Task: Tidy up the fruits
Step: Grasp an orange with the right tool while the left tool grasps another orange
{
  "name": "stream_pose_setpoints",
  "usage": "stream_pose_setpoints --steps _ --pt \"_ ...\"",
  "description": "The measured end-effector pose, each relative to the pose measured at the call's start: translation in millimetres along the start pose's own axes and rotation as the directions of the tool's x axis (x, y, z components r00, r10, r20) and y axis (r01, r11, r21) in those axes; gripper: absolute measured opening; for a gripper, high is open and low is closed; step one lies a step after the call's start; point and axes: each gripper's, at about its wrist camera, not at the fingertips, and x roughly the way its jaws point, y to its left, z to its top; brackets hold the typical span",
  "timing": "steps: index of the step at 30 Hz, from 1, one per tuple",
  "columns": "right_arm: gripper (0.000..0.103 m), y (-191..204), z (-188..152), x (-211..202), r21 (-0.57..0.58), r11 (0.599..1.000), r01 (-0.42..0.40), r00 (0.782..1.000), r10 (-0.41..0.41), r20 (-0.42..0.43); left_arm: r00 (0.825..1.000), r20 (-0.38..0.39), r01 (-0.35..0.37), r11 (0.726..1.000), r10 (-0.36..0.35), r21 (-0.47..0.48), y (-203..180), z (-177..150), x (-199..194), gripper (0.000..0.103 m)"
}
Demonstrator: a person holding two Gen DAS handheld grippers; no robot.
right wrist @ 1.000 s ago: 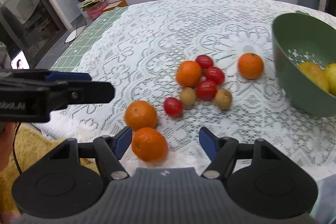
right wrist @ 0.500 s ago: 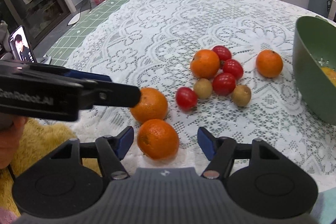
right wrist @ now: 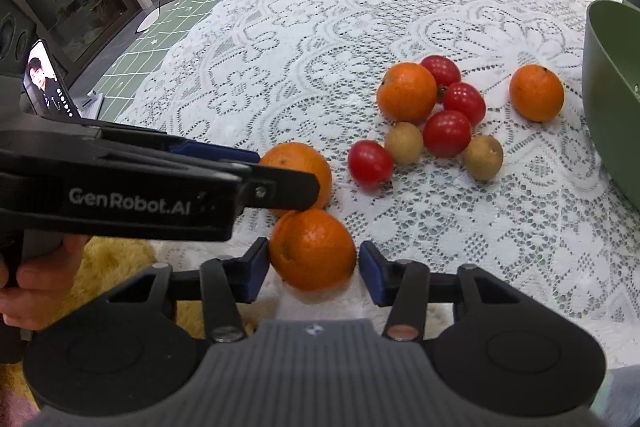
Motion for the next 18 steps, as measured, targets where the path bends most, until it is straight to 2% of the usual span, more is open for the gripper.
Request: stream_pose_setpoints --steps 7,13,18 --pt "0.042 -1.3 0.0 -2.3 0.007 1.0 0.001 1.0 -0.001 0.003 1.0 -0.009 0.0 1.0 0.0 -0.016 2.8 1.7 3.2 0.06" --pt "0.042 -8.2 -4.6 -13.2 0.025 0.994 0.108 0.994 -0.108 0.014 0.999 -0.043 -0.017 1.0 0.017 -0.001 1.1 0.1 10.4 0.059" --pt "0.042 -14.0 -3.4 -12.9 0.053 0.992 0.113 0.994 -0.114 0.003 1.0 -0.029 -0.013 1.0 0.013 -0.006 0.1 0.1 11.9 0.054"
